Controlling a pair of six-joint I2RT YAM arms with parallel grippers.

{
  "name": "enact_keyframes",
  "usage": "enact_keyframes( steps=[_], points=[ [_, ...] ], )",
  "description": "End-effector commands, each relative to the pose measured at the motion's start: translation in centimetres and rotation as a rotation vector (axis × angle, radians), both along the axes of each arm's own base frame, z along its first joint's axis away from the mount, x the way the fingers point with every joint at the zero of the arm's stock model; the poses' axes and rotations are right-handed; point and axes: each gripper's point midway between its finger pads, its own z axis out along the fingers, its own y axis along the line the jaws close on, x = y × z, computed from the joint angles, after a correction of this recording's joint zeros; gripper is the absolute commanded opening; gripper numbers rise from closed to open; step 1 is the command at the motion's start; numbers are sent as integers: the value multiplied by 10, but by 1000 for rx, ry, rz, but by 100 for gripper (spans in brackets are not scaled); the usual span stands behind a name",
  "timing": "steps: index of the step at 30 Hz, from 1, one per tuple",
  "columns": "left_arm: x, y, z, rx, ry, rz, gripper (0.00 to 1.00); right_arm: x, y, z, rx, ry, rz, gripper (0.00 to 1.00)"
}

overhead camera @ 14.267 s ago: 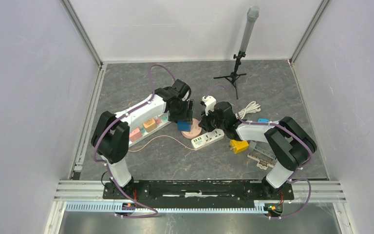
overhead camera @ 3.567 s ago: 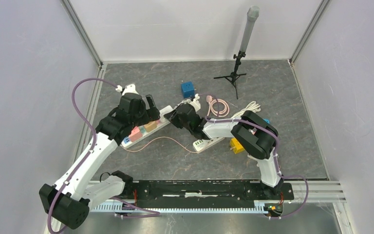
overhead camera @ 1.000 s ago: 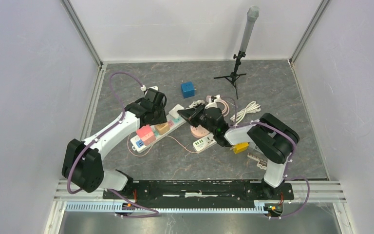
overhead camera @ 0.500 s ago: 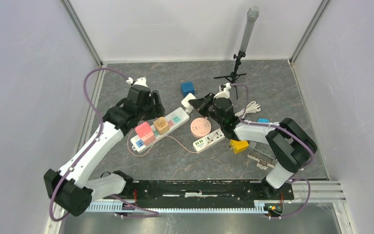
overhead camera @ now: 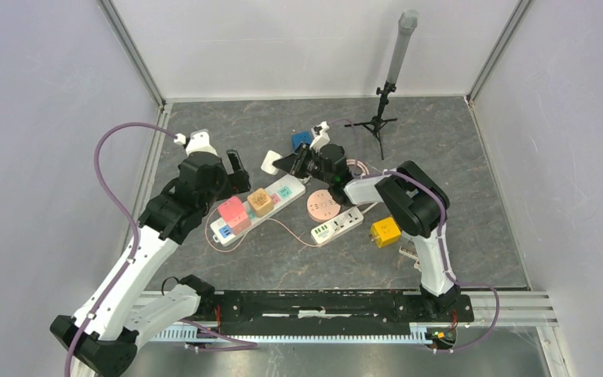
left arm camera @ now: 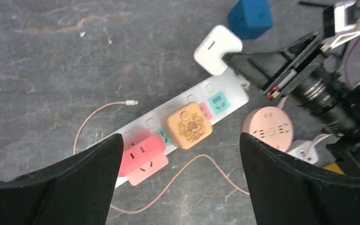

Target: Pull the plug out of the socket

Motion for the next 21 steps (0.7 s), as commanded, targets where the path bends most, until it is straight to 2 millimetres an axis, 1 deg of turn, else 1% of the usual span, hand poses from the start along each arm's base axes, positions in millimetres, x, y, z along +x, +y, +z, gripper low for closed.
enact_keyframes(
  steps=[1, 4, 7, 10, 13, 15, 17, 19, 21],
  points=[
    [-3, 14, -38, 73, 82, 51, 100, 6, 21, 16, 32, -162, 103, 28],
    [-5, 16, -54, 71, 125, 66, 100, 9, 23, -4, -4, -160, 110, 32],
    [-5, 18, -54, 57, 127, 94, 100, 11, 23, -20, -23, -158, 107, 34],
    [-1, 25, -52, 65, 103, 138, 100, 11, 20, -23, -27, -186, 99, 36],
    [0, 35, -54, 95, 95, 193, 100, 15, 13, -26, -83, -207, 69, 40],
    [0, 38, -56, 94, 97, 210, 100, 14, 10, -20, -81, -237, 67, 42],
    [-2, 39, -58, 89, 99, 216, 100, 10, 8, -6, -58, -284, 73, 46],
    [-3, 40, -57, 84, 96, 218, 100, 3, 7, 11, -37, -337, 90, 52],
    [-6, 41, -55, 80, 92, 224, 100, -8, 6, 30, -27, -388, 121, 60]
  ],
)
